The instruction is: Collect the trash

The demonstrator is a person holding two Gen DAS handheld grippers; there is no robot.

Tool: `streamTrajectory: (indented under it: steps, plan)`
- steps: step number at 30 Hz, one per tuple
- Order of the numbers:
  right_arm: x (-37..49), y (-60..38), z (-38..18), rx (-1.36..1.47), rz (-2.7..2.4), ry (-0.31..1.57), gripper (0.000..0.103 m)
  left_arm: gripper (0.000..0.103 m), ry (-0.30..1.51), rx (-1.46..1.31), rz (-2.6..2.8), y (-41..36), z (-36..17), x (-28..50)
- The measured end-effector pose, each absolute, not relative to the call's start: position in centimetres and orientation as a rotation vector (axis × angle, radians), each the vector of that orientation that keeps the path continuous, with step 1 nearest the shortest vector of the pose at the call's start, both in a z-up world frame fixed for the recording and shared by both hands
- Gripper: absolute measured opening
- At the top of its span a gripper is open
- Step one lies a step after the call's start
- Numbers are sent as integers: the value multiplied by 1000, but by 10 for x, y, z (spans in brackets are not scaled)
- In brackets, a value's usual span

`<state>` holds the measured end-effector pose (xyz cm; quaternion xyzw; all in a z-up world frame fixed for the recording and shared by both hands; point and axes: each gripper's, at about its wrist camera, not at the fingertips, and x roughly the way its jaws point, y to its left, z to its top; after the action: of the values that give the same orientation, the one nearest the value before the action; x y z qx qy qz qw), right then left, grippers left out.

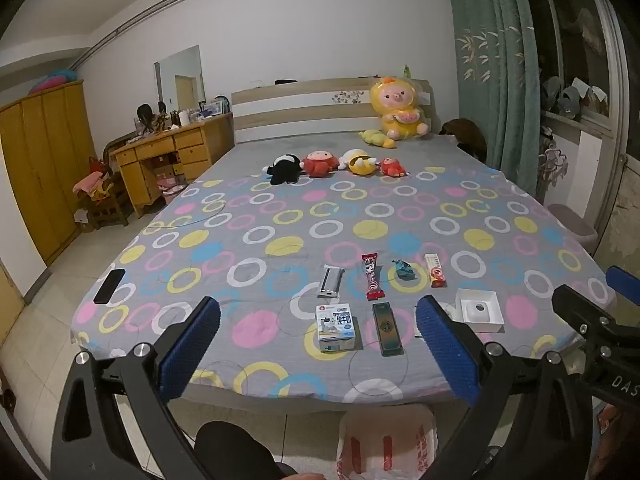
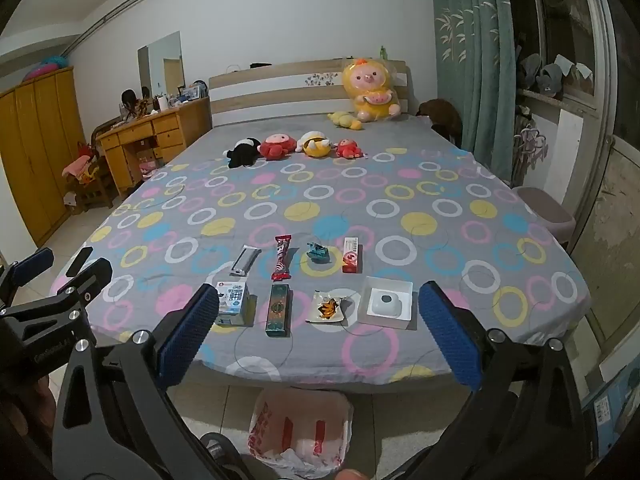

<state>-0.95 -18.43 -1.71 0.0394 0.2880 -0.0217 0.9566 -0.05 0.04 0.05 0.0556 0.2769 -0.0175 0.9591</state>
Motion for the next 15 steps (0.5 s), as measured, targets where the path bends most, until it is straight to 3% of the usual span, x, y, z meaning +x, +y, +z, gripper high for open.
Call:
streamTrajectory:
  steps: [15]
  plan:
    - [-10, -183, -17, 83, -42, 587, 98, 96, 566, 116, -34, 1, 1, 0]
